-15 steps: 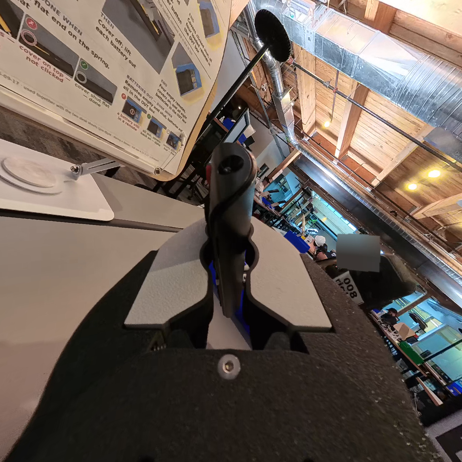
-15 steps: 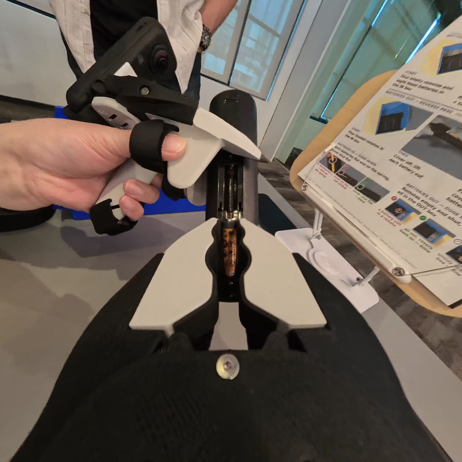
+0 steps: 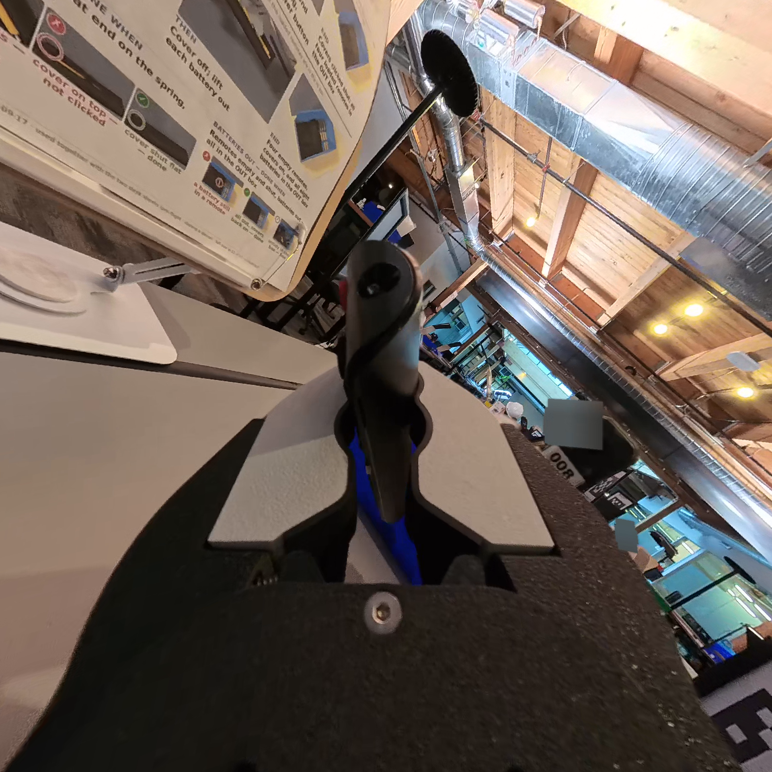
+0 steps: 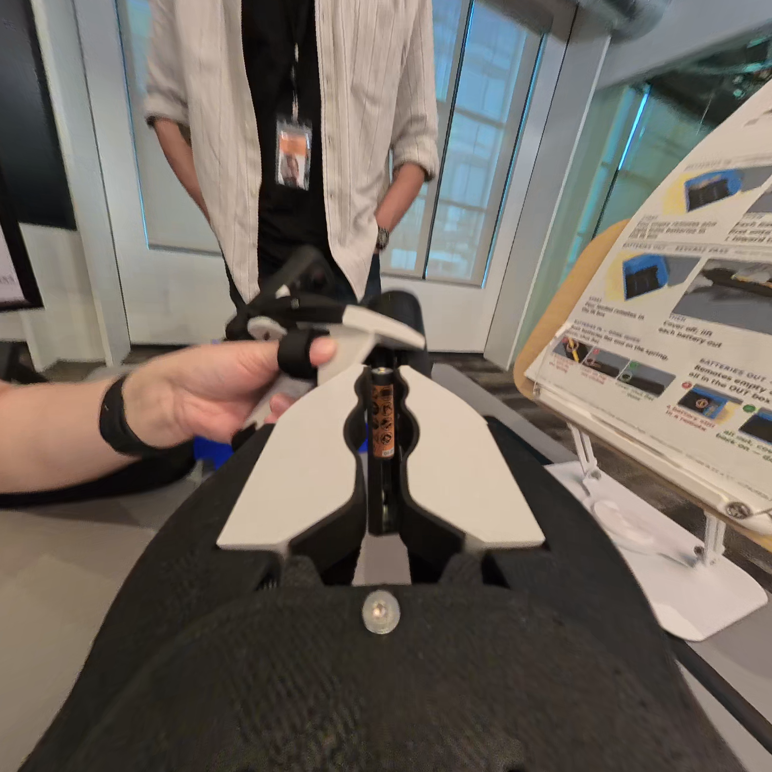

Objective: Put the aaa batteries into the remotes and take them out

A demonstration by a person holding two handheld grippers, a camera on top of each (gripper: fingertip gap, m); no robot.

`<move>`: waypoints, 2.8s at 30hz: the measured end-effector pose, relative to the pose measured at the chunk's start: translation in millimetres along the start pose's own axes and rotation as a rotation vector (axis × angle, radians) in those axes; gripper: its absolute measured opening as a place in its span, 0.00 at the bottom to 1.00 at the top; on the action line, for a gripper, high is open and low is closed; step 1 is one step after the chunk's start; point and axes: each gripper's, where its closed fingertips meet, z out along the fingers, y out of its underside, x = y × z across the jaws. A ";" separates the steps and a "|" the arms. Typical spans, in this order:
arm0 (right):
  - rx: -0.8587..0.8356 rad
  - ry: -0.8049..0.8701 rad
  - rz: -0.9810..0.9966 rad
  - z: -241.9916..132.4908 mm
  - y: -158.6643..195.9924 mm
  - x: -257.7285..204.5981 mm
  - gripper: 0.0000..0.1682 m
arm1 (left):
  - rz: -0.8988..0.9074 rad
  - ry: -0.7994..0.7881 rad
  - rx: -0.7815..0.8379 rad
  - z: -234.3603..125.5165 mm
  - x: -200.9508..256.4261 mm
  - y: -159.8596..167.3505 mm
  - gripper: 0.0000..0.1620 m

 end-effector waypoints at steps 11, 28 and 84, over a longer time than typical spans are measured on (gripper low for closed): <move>-0.800 0.242 0.024 -194.4 12.8 115.6 0.07 | 0.023 0.047 -0.039 1.9 13.5 0.6 0.14; -1.418 0.206 0.084 -316.4 157.8 175.8 0.13 | 0.032 0.073 -0.094 5.6 16.9 6.8 0.13; -0.720 -0.276 -0.493 -70.4 106.8 -53.8 0.29 | 0.036 0.183 -0.238 -21.4 21.3 -23.9 0.14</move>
